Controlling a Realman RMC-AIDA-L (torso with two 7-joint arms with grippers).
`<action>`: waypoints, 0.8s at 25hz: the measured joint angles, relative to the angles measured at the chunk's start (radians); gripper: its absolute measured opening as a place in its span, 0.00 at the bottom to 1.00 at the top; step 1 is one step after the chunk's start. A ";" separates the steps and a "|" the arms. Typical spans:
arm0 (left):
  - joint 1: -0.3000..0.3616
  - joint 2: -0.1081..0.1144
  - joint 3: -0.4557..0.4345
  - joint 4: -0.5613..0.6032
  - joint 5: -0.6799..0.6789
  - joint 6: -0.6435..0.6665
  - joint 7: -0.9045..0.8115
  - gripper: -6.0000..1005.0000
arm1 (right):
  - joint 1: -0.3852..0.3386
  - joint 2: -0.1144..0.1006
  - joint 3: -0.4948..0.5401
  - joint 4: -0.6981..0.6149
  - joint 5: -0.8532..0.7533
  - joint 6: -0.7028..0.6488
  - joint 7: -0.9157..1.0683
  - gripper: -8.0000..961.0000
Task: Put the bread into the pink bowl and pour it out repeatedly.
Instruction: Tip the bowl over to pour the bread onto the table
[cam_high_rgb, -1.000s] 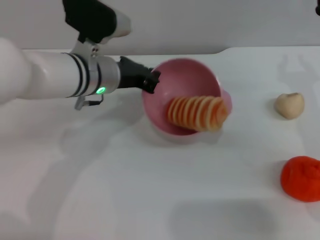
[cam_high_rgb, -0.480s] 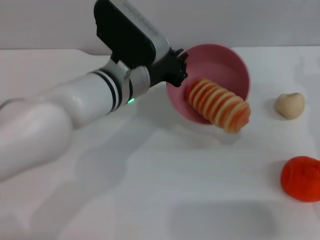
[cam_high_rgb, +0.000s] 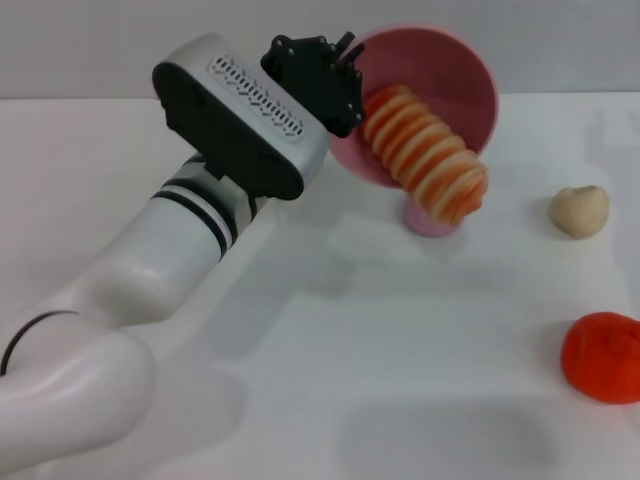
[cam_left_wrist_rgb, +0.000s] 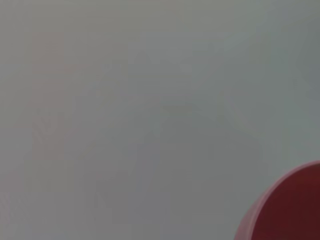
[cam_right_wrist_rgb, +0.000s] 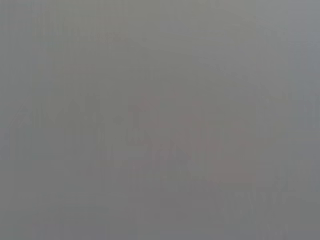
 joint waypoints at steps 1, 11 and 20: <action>0.001 0.000 0.009 -0.009 0.000 -0.024 0.000 0.05 | 0.003 0.000 0.000 0.000 0.000 0.000 0.000 0.49; 0.019 -0.001 0.090 -0.083 0.001 -0.292 0.021 0.05 | 0.023 0.001 -0.006 0.004 0.000 0.000 0.000 0.49; 0.043 -0.003 0.132 -0.092 0.001 -0.406 0.136 0.05 | 0.031 0.002 -0.009 0.001 0.000 0.000 0.000 0.49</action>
